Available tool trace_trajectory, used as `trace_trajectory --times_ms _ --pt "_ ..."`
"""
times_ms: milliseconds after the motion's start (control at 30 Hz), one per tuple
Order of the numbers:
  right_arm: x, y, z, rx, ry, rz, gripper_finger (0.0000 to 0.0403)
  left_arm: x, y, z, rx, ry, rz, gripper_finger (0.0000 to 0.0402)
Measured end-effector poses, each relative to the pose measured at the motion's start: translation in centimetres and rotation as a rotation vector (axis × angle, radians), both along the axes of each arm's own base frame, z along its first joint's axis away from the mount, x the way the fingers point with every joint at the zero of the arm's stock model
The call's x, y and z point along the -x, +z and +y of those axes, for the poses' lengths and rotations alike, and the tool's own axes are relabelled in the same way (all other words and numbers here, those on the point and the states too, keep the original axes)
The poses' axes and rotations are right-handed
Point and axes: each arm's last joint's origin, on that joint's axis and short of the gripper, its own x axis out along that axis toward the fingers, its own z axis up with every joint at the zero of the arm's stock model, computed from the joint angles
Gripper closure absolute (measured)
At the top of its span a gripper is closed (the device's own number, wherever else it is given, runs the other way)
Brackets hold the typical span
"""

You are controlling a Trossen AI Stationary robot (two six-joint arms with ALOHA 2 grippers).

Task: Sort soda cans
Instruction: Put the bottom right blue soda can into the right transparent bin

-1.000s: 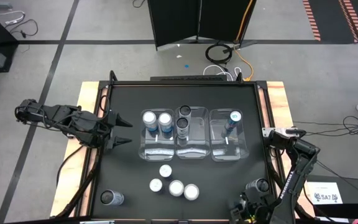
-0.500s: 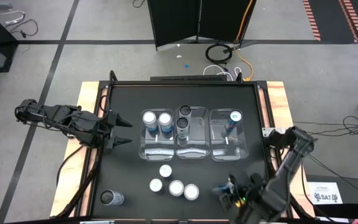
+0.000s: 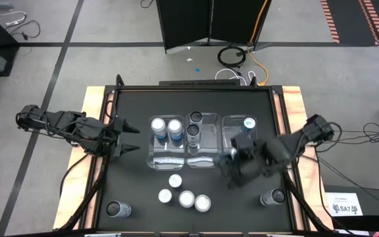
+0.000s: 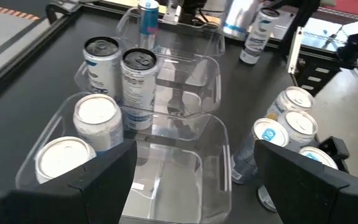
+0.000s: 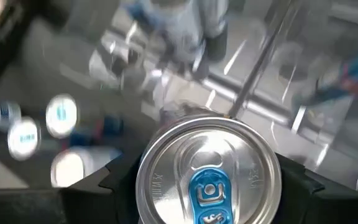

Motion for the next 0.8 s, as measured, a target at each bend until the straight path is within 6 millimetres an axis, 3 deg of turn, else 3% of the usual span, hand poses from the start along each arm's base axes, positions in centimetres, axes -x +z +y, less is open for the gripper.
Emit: trace_trajectory --times_ms 133,267,533,800 --pt "-0.5 0.9 -3.4 0.042 -0.043 -0.014 0.0171 0.0 0.0 0.1 -0.022 0.042 -0.007 0.0068" --pt "-1.0 0.4 -6.5 0.078 -0.091 0.029 0.0171 0.0 0.0 0.2 -0.037 0.072 -0.011 0.0068" --pt "-1.9 -4.1 -10.9 0.026 -0.19 0.247 0.017 0.0 0.0 0.2 -0.038 0.074 -0.011 0.0068" --pt "-1.6 -7.8 -12.4 -0.003 -0.329 0.352 0.017 0.0 0.0 0.2 -0.038 0.074 -0.012 0.0068"
